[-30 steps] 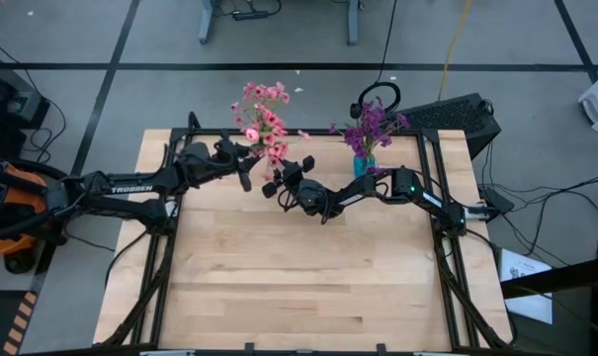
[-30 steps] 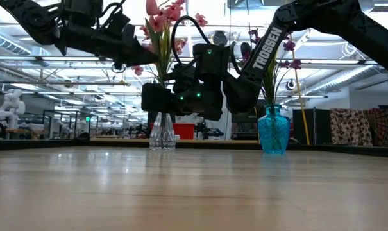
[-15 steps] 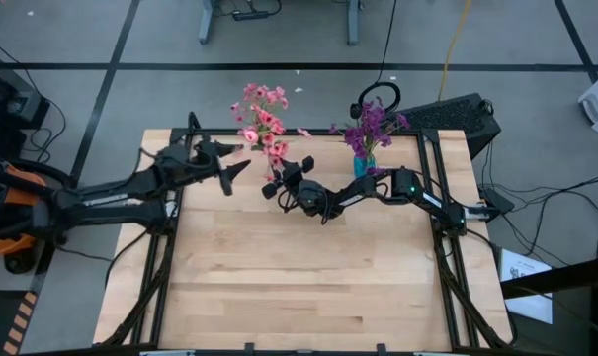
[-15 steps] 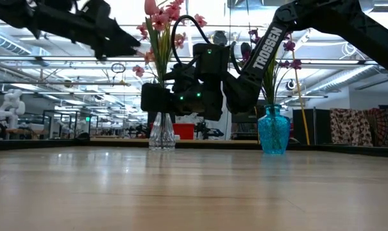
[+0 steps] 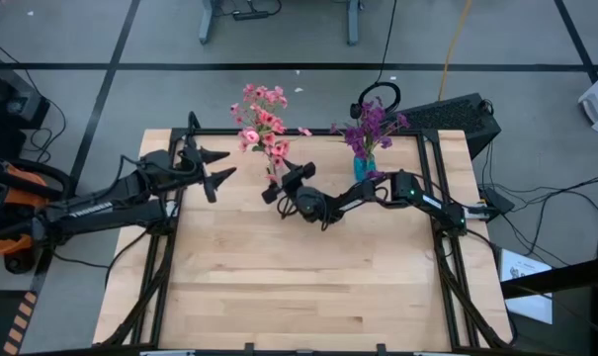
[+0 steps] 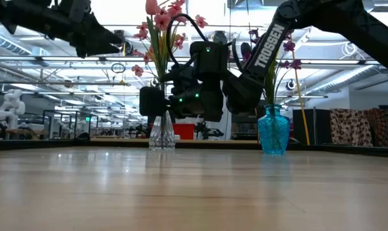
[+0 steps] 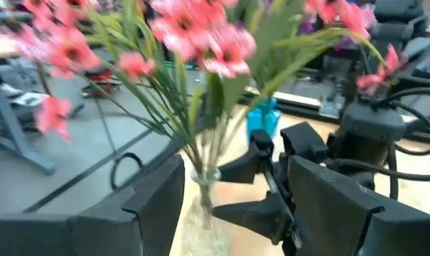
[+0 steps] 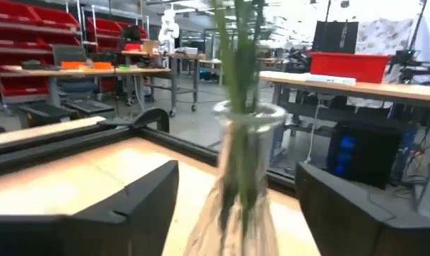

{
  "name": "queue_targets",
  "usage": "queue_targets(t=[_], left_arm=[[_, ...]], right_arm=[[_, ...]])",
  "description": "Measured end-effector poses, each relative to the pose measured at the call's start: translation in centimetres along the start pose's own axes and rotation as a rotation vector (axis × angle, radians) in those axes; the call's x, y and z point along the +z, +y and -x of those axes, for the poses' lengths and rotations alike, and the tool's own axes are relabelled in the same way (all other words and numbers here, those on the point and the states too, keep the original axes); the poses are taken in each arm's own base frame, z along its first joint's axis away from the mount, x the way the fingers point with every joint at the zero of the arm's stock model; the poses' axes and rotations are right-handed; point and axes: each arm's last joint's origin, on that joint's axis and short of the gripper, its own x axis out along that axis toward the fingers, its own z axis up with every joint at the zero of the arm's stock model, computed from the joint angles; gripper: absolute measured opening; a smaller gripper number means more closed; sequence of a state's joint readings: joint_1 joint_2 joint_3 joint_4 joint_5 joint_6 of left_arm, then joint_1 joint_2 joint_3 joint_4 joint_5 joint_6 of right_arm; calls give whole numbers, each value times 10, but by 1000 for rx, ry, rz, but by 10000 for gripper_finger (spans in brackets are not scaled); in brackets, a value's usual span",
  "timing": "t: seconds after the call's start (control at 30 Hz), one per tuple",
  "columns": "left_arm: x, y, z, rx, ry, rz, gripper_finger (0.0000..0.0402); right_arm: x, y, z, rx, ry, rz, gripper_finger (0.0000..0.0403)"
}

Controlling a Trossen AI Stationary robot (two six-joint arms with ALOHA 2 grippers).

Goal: Sort flowers into vase by color
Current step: Return to Home Position

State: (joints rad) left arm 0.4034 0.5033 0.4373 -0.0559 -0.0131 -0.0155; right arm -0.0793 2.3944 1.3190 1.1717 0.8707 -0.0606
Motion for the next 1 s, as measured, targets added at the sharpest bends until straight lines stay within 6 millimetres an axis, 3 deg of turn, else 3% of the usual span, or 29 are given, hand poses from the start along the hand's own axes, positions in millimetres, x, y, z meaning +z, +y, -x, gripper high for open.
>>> queue_targets(t=[0.27, 0.47, 0.63, 0.8, 1.0], left_arm=[[-27, -6, -1, -159, 21, 75, 255], [-29, -14, -1, -226, 14, 55, 255], [-27, -27, 2, -321, -15, 27, 252], [-26, -37, 4, -360, -34, -10, 208], [-26, -45, 6, -363, -42, -48, 107]], right_arm=[[22, 22, 29, -52, 70, 90, 294], [54, 39, 65, -39, 146, 207, 294], [93, 46, 102, 198, 259, 277, 287], [130, 43, 137, 424, 329, 354, 248], [135, 2, 154, 624, 344, 416, 142]])
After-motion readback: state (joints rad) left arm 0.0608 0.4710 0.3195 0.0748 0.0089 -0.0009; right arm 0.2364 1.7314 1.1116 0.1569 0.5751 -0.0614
